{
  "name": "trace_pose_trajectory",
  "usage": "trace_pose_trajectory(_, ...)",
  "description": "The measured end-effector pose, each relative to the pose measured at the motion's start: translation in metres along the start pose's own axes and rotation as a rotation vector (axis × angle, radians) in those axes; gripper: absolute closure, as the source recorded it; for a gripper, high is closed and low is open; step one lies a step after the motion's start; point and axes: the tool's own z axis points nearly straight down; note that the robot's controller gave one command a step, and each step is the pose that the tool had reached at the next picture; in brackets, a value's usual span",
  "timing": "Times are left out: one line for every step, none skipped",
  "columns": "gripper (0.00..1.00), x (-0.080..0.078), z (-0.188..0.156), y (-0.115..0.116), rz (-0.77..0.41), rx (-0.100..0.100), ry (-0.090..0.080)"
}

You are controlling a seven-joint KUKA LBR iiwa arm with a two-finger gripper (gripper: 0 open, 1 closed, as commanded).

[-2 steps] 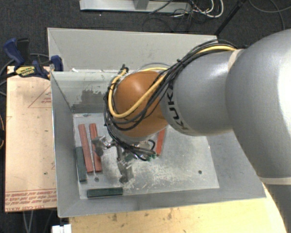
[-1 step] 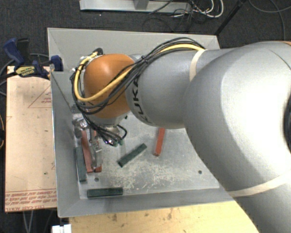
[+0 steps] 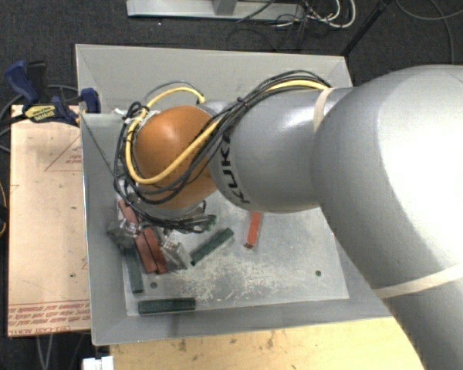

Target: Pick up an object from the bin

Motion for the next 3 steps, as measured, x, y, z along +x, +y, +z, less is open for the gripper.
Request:
trace_pose_trajectory(1.0, -0.004, -0.001, 0.004, -0.005, -0.005, -0.007)
trace_pose_trajectory(1.0, 0.014, -0.13, -0.025, -0.066, -0.001, -0.011)
trace_pose_trajectory(1.0, -0.017, -0.077, -0.028, 0.024, -0.011, -0.004)
